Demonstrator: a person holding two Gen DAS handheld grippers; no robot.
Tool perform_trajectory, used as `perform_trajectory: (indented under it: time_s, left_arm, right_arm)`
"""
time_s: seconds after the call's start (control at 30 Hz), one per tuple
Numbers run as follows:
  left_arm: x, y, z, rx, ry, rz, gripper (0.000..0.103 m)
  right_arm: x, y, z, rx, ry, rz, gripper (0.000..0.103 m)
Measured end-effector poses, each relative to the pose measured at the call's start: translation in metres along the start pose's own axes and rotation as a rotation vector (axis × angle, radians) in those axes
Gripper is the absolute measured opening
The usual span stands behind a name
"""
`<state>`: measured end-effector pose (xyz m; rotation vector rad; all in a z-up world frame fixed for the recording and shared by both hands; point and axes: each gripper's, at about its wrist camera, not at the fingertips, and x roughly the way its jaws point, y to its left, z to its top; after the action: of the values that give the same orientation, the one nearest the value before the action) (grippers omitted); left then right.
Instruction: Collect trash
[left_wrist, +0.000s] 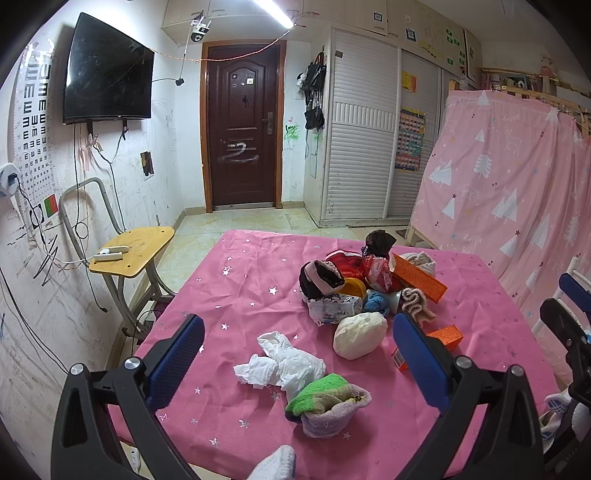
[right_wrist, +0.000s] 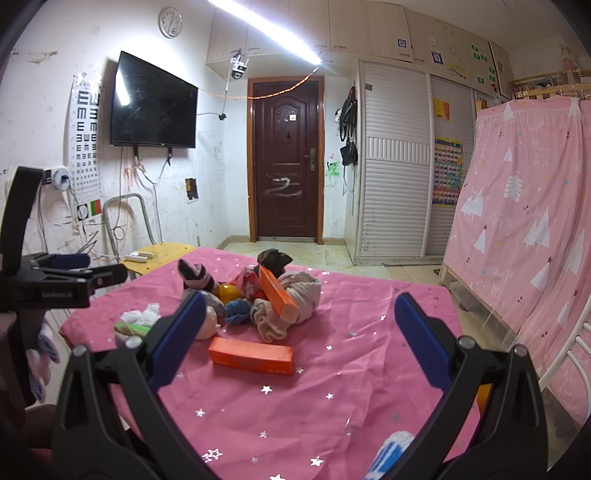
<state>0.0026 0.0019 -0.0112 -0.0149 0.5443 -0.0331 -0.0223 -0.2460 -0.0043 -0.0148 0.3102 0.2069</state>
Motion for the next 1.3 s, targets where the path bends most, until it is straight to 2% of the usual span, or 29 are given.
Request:
perform_trajectory:
  time_s: [0.97, 1.1, 1.3]
  left_arm:
    - [0.002, 0.001, -0.001, -0.009, 0.006, -0.007, 0.094]
    - [0.004, 0.003, -0.002, -0.016, 0.009, -0.006, 0.094]
    - [0.013, 0.01, -0.003, -0.021, 0.031, -0.006, 0.094]
  right_arm:
    - [-0.002, -0.003, 0.005, -0.002, 0.003, 0.001, 0.098]
    - [0.005, 0.006, -0.009, -0.002, 0.011, 0.0, 0.098]
    - [0.015, -0.002, -0.012, -0.005, 0.032, -0.003, 0.098]
